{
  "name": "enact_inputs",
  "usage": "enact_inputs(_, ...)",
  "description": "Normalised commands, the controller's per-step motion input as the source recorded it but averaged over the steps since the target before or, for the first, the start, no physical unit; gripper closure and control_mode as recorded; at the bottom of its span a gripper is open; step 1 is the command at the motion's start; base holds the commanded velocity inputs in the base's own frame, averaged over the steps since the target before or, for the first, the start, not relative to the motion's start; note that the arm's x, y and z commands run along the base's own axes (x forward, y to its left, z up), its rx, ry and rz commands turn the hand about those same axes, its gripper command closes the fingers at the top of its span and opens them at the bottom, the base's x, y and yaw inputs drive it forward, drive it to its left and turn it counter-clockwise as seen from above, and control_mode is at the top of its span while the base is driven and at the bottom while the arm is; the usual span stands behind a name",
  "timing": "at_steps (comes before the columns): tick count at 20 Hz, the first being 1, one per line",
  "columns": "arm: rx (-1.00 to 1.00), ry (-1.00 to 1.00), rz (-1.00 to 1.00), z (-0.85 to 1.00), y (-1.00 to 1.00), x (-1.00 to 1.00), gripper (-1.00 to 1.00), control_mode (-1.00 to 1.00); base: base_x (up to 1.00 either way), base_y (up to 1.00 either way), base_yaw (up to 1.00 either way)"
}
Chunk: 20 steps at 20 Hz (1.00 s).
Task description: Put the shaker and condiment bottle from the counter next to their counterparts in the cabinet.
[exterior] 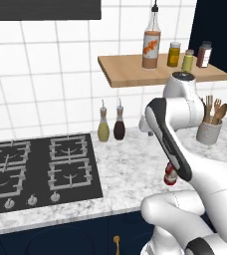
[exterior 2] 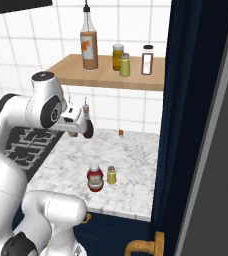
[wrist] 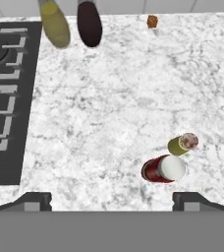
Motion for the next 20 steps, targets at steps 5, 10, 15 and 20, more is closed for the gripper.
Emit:
enact_inputs(5, 0.00, -0.03, -0.22, -0.40, -0.01, -0.18, -1.00, -1.00, 0.00, 0.00, 0.00)
enact_inputs(10, -0.04, -0.08, -0.33, -0.52, -0.01, -0.21, -1.00, -1.00, 0.00, 0.00, 0.00)
enact_inputs(15, -0.03, -0.06, -0.21, -0.59, -0.01, -0.02, -1.00, -1.00, 0.00, 0.00, 0.00)
enact_inputs(20, -0.01, -0.03, -0.01, -0.34, -0.08, 0.00, -1.00, -1.00, 0.00, 0.00, 0.00)
